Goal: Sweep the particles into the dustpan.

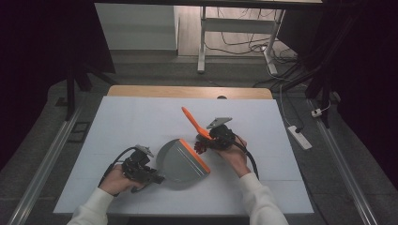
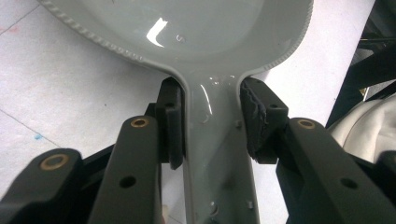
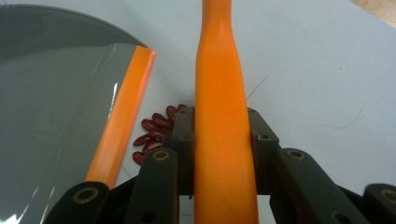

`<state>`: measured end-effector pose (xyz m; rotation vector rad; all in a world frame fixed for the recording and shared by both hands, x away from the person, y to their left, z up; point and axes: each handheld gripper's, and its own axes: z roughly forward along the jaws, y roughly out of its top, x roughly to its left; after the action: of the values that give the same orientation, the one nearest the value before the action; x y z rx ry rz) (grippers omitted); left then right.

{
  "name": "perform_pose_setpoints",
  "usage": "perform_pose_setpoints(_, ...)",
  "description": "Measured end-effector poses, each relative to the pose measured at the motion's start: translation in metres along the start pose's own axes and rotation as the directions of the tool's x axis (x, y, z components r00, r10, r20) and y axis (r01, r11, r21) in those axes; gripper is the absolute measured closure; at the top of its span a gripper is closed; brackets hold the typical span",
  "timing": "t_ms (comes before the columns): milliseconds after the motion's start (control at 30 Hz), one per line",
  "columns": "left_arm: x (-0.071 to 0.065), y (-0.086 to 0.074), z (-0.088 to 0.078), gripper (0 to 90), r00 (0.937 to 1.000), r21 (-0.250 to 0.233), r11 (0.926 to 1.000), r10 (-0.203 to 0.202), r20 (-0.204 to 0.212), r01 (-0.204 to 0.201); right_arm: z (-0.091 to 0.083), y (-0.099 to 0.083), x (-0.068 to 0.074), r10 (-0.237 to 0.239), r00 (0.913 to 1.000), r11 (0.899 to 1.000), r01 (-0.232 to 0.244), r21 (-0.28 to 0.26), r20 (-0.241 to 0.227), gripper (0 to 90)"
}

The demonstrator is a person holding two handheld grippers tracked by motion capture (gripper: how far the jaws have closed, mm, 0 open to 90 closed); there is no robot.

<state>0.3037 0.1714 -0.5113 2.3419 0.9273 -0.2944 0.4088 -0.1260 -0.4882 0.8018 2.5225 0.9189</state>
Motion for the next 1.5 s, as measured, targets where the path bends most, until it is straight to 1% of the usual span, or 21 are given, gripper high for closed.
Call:
perform_pose_setpoints(133, 0.0, 0.0, 0.0, 62.3, 1.0, 0.0, 1.0, 0.0, 0.0, 0.0, 0.001, 0.001, 0.004, -0.009, 1.0, 1.0, 0.009, 0.001, -0.004, 70.6)
perform_pose_setpoints(300, 0.0, 0.0, 0.001, 62.3, 1.0, -0.002, 1.0, 0.001, 0.001, -0.001, 0.001, 0.001, 0.005, -0.018, 0.9998, 1.0, 0.018, -0.004, -0.005, 70.6)
perform_pose_setpoints(433, 0.0, 0.0, 0.001, 62.3, 1.0, -0.002, 1.0, 0.001, 0.001, -0.001, 0.002, 0.002, 0.007, -0.036, 0.9992, 0.999, 0.036, -0.004, -0.015, 70.6)
perform_pose_setpoints(567, 0.0, 0.0, 0.001, 62.3, 1.0, -0.002, 1.0, 0.0, 0.0, 0.0, 0.002, 0.002, 0.009, -0.037, 0.9992, 0.999, 0.037, -0.004, -0.018, 70.6)
perform_pose_setpoints(600, 0.0, 0.0, 0.001, 62.3, 1.0, -0.002, 1.0, 0.0, 0.0, 0.0, 0.002, 0.002, 0.009, -0.045, 0.9988, 0.999, 0.045, -0.004, -0.019, 70.6)
perform_pose_setpoints(633, 0.0, 0.0, 0.001, 62.3, 1.0, -0.003, 1.0, 0.0, 0.0, 0.0, 0.002, 0.002, 0.009, -0.043, 0.9988, 0.999, 0.043, -0.004, -0.023, 70.6)
perform_pose_setpoints(700, 0.0, 0.0, 0.001, 62.3, 1.0, -0.003, 1.0, 0.0, 0.001, 0.0, 0.001, 0.002, 0.01, -0.036, 0.9983, 0.999, 0.036, -0.009, -0.046, 70.6)
perform_pose_setpoints(733, 0.0, 0.0, 0.001, 62.3, 1.0, -0.003, 1.0, 0.0, 0.0, 0.0, 0.001, 0.002, 0.01, -0.044, 0.9976, 0.999, 0.044, -0.012, -0.053, 70.6)
perform_pose_setpoints(833, 0.0, 0.0, 0.001, 62.2, 1.0, -0.003, 1.0, 0.0, 0.0, 0.0, 0.001, 0.002, 0.013, -0.062, 0.997, 0.998, 0.061, -0.013, -0.047, 70.6)
perform_pose_setpoints(967, 0.0, 0.0, 0.001, 62.2, 1.0, -0.003, 1.0, 0.001, 0.0, -0.001, 0.001, 0.002, 0.015, -0.058, 0.9971, 0.998, 0.058, -0.015, -0.049, 70.6)
perform_pose_setpoints(1100, 0.0, 0.001, 0.001, 62.2, 1.0, -0.003, 1.0, 0.001, -0.001, -0.001, 0.001, 0.002, 0.018, -0.061, 0.9961, 0.998, 0.06, -0.02, -0.064, 70.6)
perform_pose_setpoints(1267, -0.001, 0.001, 0.001, 62.2, 1.0, -0.001, 1.0, 0.002, -0.002, -0.002, 0.003, 0.004, 0.025, -0.089, 0.9944, 0.996, 0.087, -0.025, -0.057, 70.6)
perform_pose_setpoints(1400, 0.0, 0.001, 0.001, 62.2, 1.0, 0.0, 1.0, 0.003, -0.002, -0.003, 0.004, 0.005, 0.03, -0.094, 0.9936, 0.995, 0.093, -0.026, -0.062, 70.6)
perform_pose_setpoints(1500, -0.001, 0.001, 0.001, 62.2, 1.0, -0.001, 1.0, 0.003, -0.004, -0.003, 0.004, 0.006, 0.033, -0.106, 0.9927, 0.994, 0.104, -0.029, -0.058, 70.7)
